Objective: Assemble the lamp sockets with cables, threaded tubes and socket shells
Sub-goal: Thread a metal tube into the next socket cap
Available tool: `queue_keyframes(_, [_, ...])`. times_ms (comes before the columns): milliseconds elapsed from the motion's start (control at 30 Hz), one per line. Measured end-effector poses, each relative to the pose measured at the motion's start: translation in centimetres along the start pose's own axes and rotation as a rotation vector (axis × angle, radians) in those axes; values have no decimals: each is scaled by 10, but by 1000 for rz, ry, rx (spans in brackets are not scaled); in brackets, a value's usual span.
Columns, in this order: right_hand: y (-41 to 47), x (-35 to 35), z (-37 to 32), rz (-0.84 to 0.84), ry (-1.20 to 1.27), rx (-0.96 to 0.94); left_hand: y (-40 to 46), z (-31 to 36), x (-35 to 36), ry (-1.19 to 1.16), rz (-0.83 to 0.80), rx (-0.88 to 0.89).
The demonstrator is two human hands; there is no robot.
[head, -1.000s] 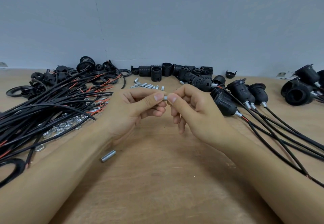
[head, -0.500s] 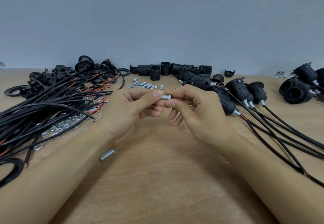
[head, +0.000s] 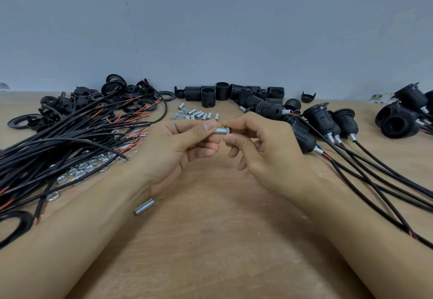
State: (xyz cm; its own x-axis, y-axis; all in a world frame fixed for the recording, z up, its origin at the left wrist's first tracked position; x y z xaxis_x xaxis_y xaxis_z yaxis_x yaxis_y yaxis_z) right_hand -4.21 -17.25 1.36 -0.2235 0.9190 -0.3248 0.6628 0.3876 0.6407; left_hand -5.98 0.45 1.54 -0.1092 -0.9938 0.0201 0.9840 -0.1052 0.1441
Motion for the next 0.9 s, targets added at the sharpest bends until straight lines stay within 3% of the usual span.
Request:
queue_keyframes(133, [-1, 2, -1, 15, -55, -19, 1, -1, 0, 22, 3, -44])
queue_keyframes(333, [0, 0, -1, 14, -93, 88, 0, -4, 2, 59, -8, 56])
queue_keyframes(533, [0, -2, 4, -23, -80, 210, -2, -6, 3, 387, 102, 258])
queue_keyframes(767, [5, 3, 2, 54, 594, 504, -5, -6, 4, 619, 223, 441])
queue_keyframes(900, [5, 2, 5, 6, 678, 608, -5, -4, 4, 626, 225, 449])
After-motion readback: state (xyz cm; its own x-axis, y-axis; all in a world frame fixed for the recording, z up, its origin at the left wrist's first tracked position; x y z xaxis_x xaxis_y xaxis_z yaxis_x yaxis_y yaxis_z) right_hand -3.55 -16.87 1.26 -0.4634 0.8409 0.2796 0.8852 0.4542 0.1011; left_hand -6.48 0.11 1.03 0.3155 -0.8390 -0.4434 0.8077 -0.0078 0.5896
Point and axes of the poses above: each hand's wrist, its own y-axis towards the middle knuckle, its own x-axis out of the palm, z = x × y, the point moved 1 cm from there along y, towards the middle knuckle, and after that the axes turned 13 degrees about y, right-handed, at the moved point
